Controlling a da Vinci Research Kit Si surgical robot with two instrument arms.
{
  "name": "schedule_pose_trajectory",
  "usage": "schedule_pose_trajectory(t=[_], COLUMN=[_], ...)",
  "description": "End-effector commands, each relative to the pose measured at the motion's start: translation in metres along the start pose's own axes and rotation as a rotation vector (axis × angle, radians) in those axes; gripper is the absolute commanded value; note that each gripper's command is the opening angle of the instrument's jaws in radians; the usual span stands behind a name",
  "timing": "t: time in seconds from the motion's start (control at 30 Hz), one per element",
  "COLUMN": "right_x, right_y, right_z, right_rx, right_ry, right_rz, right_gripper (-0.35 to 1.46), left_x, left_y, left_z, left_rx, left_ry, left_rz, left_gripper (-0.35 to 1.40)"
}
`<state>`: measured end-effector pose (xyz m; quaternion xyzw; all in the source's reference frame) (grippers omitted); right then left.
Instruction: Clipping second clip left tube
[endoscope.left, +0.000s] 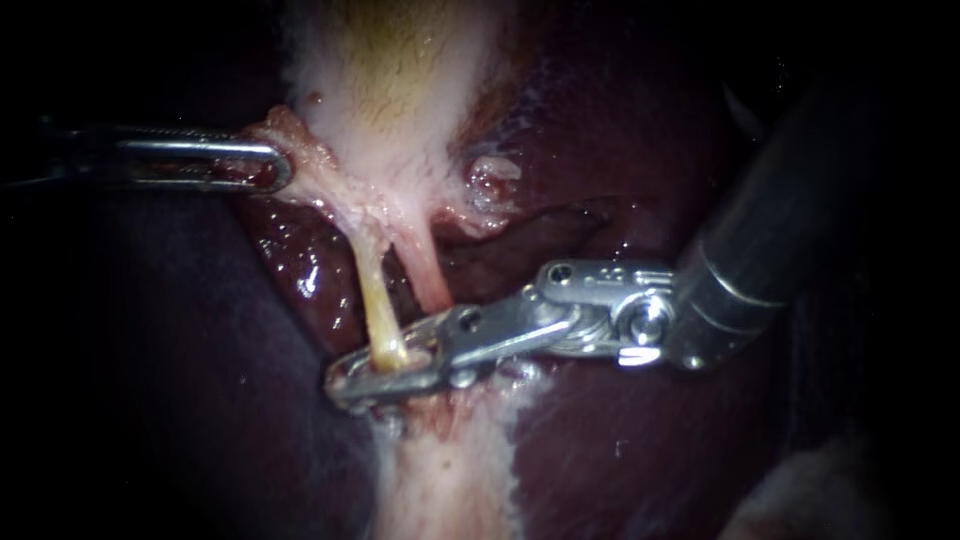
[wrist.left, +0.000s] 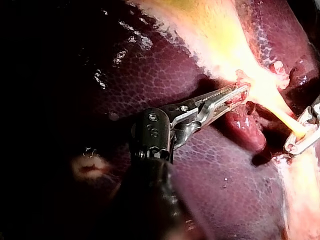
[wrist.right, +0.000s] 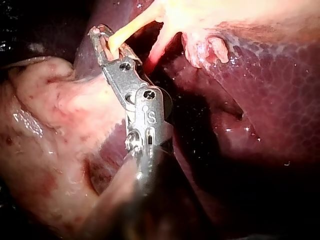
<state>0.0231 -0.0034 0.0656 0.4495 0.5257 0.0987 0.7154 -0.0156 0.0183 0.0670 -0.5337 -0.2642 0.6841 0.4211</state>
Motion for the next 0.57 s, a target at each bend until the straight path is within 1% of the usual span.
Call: schedule_pose_trajectory(t=[0.03, 0.53, 0.57], right_x=[-0.0001, -0.0002, -0.0002], right_y=[-0.0001, -0.0001, -0.0001], right_z=[0.0, 0.0, 0.0], right_rx=[-0.001, -0.002, -0.002], right_ry=[-0.004, -0.008, -0.007], right_rz=[-0.001, -0.001, 0.005], right_gripper=[-0.35, -0.35, -0.35], left_x=[0.0, 0.0, 0.0], left_y=[0.0, -0.0001, -0.0001], left_z=[0.0, 0.0, 0.0], left_rx=[0.0, 0.0, 0.0], left_ry=[0.0, 0.0, 0.0], left_rz=[0.006, 0.006, 0.012], left_gripper=[-0.35, -0.35, -0.35])
